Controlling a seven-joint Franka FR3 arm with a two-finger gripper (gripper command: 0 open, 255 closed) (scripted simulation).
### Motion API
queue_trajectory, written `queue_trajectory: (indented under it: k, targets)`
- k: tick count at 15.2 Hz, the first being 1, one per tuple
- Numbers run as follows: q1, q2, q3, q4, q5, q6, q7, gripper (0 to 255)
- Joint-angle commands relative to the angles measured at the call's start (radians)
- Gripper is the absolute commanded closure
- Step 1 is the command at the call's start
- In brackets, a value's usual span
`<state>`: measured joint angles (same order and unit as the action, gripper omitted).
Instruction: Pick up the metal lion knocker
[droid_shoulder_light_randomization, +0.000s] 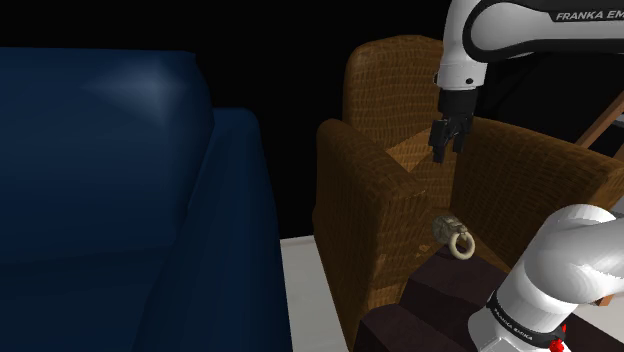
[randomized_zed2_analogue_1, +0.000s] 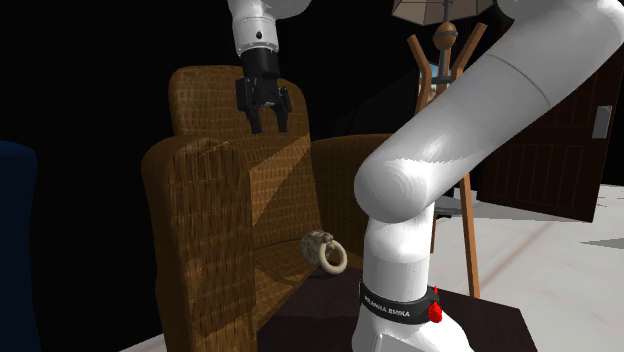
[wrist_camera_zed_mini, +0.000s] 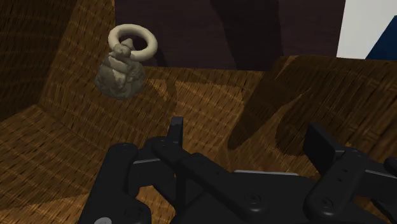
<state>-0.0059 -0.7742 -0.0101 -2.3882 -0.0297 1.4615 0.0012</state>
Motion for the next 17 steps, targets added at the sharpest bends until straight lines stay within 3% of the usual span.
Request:
queue_trajectory:
  k: [1,10,17]
  targets:
    - [0.000,0.000,0.000,0.000,0.000,0.000,0.000,0]
    - [-0.099,-0.035,-0.117,-0.263,-0.100,0.258,-0.030,0]
    - [-0.197,0.029,-0.229,-0.411,-0.196,0.497,-0.055,0]
